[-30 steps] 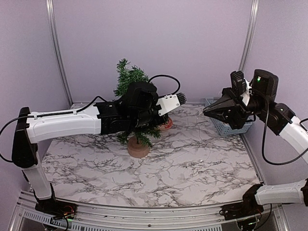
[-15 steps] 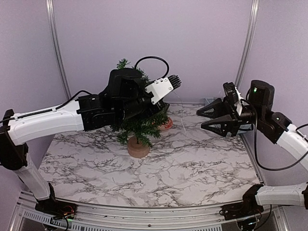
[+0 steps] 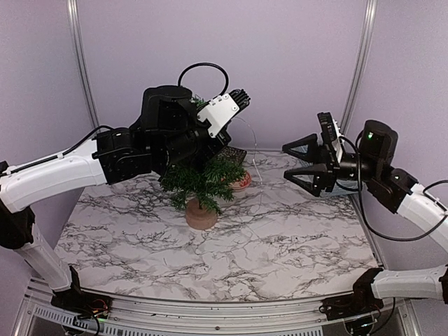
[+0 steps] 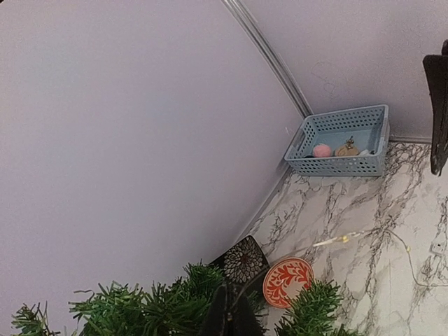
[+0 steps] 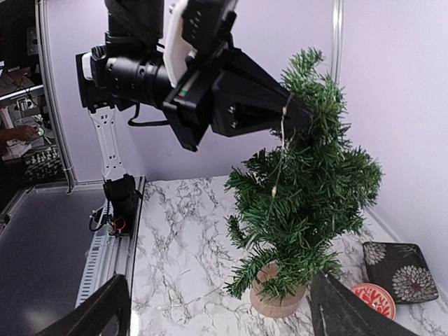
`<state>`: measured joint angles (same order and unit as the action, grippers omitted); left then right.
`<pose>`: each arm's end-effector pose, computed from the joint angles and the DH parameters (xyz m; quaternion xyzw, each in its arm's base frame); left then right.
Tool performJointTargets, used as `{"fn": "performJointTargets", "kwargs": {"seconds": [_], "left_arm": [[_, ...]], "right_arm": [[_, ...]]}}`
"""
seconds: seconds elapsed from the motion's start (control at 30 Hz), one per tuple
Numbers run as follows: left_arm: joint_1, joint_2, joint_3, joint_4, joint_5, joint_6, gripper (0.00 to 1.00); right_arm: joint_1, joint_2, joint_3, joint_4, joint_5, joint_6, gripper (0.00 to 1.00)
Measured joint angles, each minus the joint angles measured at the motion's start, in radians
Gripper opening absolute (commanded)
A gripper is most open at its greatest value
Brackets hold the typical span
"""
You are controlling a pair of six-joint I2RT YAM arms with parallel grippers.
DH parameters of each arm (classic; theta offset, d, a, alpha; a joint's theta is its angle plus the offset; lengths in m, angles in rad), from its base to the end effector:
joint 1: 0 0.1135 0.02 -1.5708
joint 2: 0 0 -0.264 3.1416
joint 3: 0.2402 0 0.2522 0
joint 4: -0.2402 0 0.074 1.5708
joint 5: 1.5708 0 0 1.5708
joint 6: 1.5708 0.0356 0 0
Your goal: Decorate the small christmas tree
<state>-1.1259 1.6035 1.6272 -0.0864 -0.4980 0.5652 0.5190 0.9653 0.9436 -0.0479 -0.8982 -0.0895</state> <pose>0.1777 -0.3331 0.4365 0.4168 0.5948 -0.0110 0.6873 0.1702 0.1293 0.3785 -0.4799 0.5398 0.4411 0.5327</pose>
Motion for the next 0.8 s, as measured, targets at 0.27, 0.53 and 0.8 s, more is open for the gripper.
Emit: {"fn": "performJointTargets", "kwargs": {"seconds": [0.27,0.53,0.8], "left_arm": [[0.000,-0.021,0.019,-0.011,-0.006,-0.061,0.00],[0.000,-0.034,0.019,-0.013,-0.008,-0.088,0.00],[0.000,-0.058,0.013,-0.012,-0.010,-0.099,0.00]], "right_arm": [[0.043,0.133,-0.150,0.350,0.037,0.323,0.76],[0.180,0.227,-0.143,0.554,0.049,0.455,0.61],[0.218,0.303,-0.138,0.604,0.093,0.504,0.00]]}}
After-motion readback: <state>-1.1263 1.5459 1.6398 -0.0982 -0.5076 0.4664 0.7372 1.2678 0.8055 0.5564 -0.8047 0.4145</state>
